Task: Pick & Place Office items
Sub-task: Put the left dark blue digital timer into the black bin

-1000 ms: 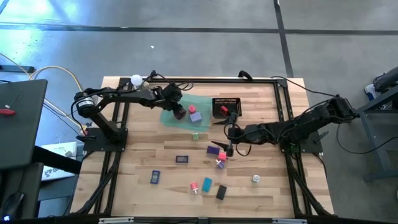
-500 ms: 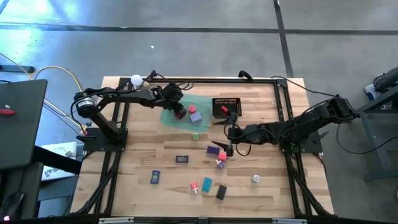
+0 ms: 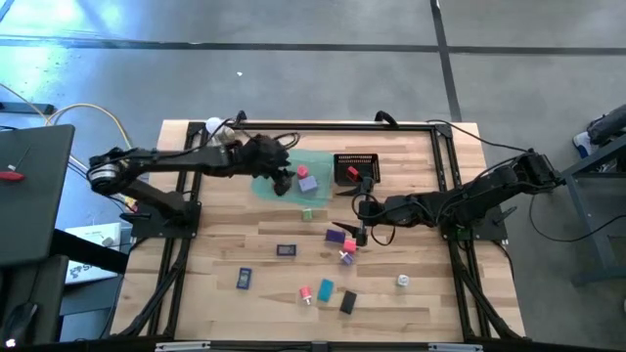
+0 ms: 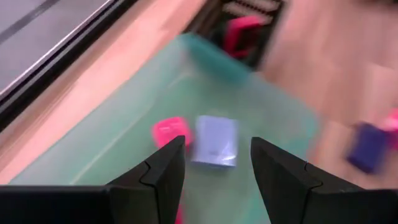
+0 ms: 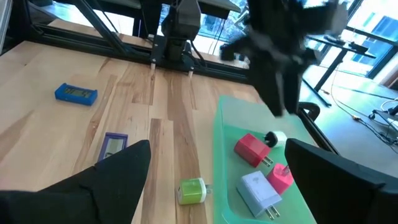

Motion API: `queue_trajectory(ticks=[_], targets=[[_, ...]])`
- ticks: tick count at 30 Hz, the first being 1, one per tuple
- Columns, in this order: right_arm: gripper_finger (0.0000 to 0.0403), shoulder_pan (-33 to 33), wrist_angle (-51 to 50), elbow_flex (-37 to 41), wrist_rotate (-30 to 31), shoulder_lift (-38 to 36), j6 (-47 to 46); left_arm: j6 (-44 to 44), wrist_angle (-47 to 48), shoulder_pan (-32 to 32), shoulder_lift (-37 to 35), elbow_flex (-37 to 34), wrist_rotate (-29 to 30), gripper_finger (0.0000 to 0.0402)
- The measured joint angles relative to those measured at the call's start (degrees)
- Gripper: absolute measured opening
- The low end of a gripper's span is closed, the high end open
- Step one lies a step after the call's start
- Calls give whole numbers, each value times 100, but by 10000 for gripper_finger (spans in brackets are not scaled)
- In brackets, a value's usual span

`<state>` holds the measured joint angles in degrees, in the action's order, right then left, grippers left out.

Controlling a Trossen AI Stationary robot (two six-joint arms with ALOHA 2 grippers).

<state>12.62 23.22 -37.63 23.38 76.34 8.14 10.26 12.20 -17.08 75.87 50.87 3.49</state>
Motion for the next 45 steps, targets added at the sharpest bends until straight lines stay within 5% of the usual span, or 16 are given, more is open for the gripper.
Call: queue_trajectory(ticks=[4,11,19,30,45], targets=[[362,0,-73,0,0,0,-87,-1,367,623,-419,0,-200,177],[362,0,-122,0,-2,0,-154,-4,1504,1751,-596,2,-1364,177],[362,-2,-111,0,-165,-2,-201,-44,1647,2526,-278,0,-1302,177],[362,-2,-90,0,-178,-2,-194,-251,1583,2594,287,0,-1029,179],[362,-2,-218,0,-262,-2,-229,-138,1514,3005,746,-8,-610,321]])
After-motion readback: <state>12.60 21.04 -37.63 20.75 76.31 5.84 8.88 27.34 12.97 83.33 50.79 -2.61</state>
